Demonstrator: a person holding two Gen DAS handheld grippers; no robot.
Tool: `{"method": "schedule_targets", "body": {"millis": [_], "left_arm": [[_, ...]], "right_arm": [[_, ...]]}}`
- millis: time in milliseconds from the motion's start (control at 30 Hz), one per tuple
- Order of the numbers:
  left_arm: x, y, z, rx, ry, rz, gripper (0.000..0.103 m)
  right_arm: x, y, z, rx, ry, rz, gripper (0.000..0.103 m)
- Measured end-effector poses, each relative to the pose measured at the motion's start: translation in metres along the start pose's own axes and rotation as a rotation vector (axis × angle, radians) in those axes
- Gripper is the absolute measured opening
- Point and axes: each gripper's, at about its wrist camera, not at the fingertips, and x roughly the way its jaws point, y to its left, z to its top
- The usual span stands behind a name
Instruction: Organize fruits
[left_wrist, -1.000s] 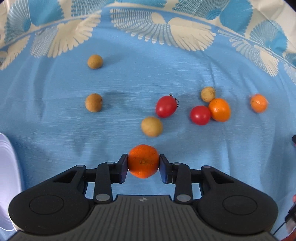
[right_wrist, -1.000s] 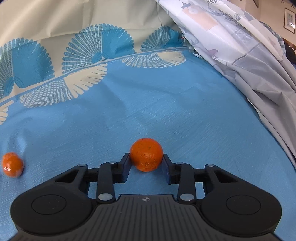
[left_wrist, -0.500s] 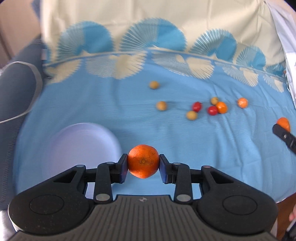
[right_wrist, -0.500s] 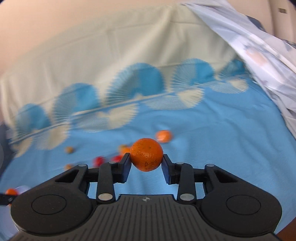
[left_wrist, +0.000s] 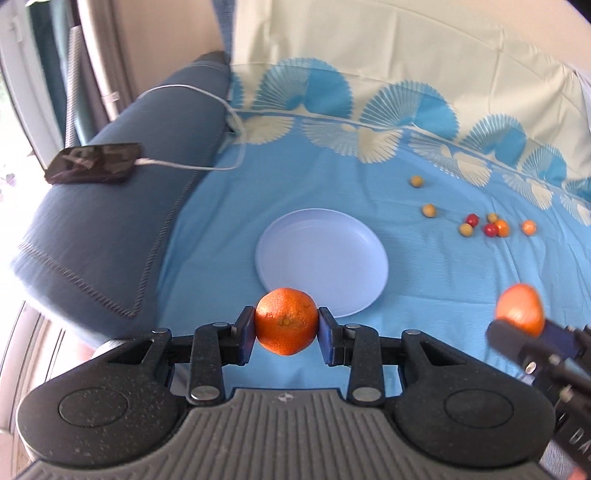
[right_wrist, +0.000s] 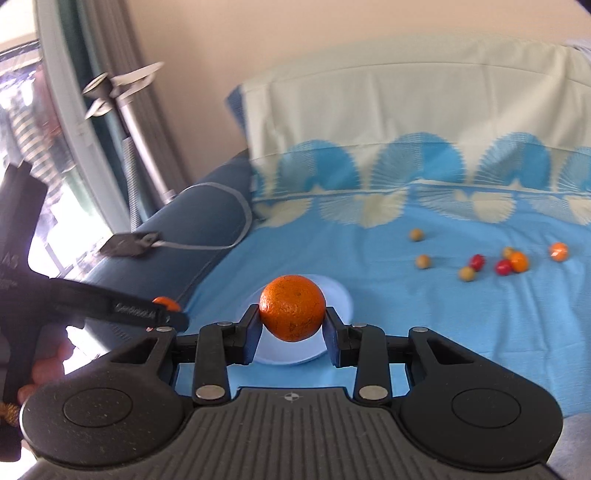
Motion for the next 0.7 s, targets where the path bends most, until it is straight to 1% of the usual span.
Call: {"method": "schedule_targets", "body": {"millis": [133,300,400,700], "left_arm": [[-0.013,0.022,-0.014,-0.021,-0.015,0.005,0.039],[-0.02,0.037,-0.024,-0.057,-0.023,-0.005,0.039],[-0.021,0.04,-0.025,-0.07,-0.025,-0.013,0.039],[-0.019,0.039,-0.023,-0.069,-0.032,-0.026,0.039]], "right_arm": [[-0.005,0.032,-0.009,-0.063,0.025,0.021,0.037],[-0.007,0.051,-0.004,-0.123,0.012,0.015,0.037],[-0.007,0.054,-0.002,-0.135,0.013,0.013,0.037],[-0.006,0.051,-0.003,-0.124,0.017,-0.001,0.037]]}}
